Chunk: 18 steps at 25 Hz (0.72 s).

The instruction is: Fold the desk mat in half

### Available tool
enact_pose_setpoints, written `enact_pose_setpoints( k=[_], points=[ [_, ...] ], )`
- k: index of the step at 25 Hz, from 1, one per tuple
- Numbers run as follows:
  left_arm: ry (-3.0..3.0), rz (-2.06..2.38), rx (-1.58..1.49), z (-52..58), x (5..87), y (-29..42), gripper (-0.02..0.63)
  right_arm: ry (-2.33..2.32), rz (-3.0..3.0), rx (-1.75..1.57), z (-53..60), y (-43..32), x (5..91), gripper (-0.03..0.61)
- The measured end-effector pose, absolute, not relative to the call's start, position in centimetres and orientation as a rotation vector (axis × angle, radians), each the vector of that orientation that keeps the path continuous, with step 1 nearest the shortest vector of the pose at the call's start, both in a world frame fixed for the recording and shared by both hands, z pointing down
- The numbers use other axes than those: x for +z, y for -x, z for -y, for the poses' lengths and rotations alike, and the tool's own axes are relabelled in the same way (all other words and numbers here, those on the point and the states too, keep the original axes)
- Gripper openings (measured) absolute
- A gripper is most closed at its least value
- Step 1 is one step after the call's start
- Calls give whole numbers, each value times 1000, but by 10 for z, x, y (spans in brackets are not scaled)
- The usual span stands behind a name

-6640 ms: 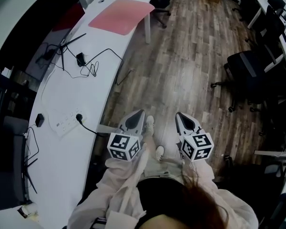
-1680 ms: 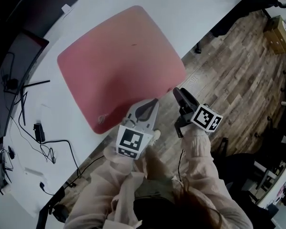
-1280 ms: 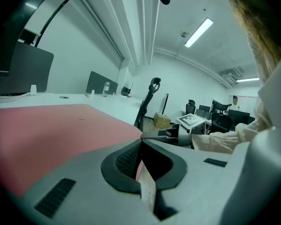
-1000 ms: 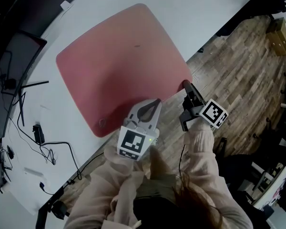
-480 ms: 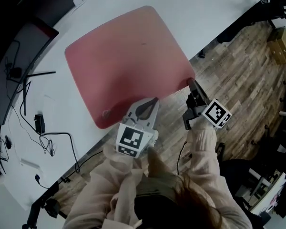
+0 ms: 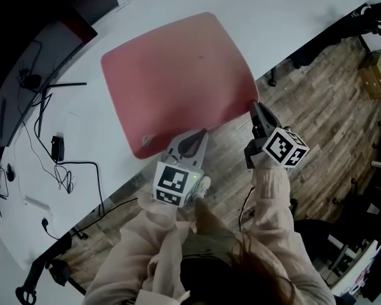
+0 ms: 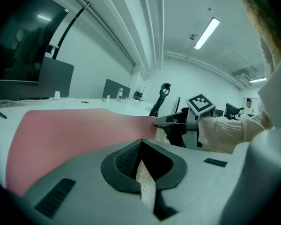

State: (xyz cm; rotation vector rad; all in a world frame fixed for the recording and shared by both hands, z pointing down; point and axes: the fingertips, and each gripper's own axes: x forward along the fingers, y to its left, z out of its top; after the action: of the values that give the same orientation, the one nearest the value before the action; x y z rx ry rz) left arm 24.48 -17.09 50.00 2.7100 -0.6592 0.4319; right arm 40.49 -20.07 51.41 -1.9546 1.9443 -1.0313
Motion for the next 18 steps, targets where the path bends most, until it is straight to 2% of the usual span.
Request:
enact_pose_setpoints(
  k=[18],
  points=[
    [-2618,972,394,151,482,-173,25,1936,-2370,-834,210,-342,466,29]
  ],
)
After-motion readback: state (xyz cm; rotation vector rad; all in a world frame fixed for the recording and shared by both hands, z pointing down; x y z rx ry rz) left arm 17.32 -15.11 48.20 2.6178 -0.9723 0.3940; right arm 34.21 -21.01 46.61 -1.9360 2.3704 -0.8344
